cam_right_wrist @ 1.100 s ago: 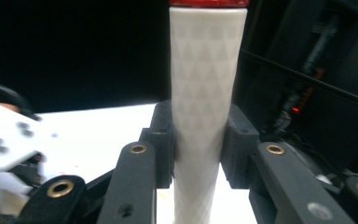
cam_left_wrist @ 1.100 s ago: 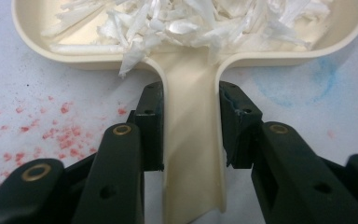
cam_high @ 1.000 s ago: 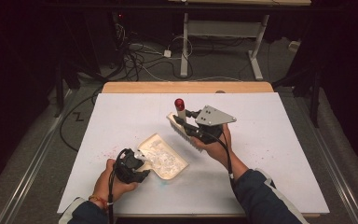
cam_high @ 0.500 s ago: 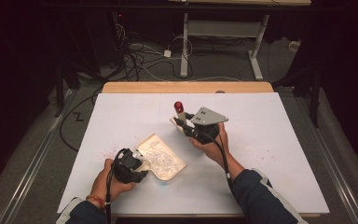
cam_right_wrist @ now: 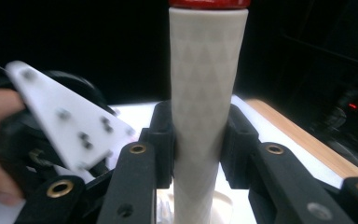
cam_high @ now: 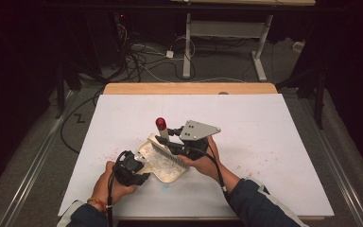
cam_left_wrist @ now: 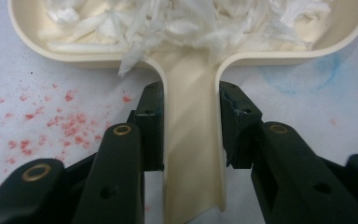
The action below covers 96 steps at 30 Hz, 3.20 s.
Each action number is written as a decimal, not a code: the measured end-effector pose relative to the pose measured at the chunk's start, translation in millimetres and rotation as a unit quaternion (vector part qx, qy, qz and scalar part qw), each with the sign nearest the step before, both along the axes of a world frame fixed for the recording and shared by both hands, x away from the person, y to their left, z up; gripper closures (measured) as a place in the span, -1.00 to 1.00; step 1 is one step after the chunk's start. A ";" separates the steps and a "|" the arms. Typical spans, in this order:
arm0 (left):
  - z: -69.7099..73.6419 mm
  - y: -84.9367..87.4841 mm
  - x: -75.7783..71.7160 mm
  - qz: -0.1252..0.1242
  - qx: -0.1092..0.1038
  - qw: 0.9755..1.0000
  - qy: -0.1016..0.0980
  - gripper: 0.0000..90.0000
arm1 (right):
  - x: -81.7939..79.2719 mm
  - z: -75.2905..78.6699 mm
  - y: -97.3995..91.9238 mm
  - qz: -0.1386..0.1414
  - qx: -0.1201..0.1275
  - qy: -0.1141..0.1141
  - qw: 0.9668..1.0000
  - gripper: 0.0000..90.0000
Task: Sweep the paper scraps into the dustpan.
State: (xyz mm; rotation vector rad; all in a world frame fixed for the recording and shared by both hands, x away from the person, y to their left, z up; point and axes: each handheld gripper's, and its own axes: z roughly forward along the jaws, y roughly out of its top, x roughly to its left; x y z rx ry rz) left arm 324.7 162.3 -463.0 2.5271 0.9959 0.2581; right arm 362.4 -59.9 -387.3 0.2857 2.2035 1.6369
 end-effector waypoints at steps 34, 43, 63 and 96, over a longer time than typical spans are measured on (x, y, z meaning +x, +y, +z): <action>5.6 -0.8 -17.9 -0.041 0.023 0.999 0.005 0.41 | 4.3 -0.8 -117.6 -0.149 -0.007 0.016 0.989 0.56; 6.5 -16.2 -16.4 -0.053 0.024 0.998 0.003 0.41 | -3.9 13.0 -130.7 -0.147 0.016 0.018 0.989 0.56; 6.1 -68.0 -4.4 -0.091 0.042 0.995 0.003 0.40 | -28.1 16.2 -156.1 -0.204 -0.087 0.024 0.975 0.56; 6.2 -77.9 1.7 -0.085 0.038 0.996 0.003 0.40 | -49.8 23.8 -150.5 -0.131 -0.055 0.019 0.990 0.56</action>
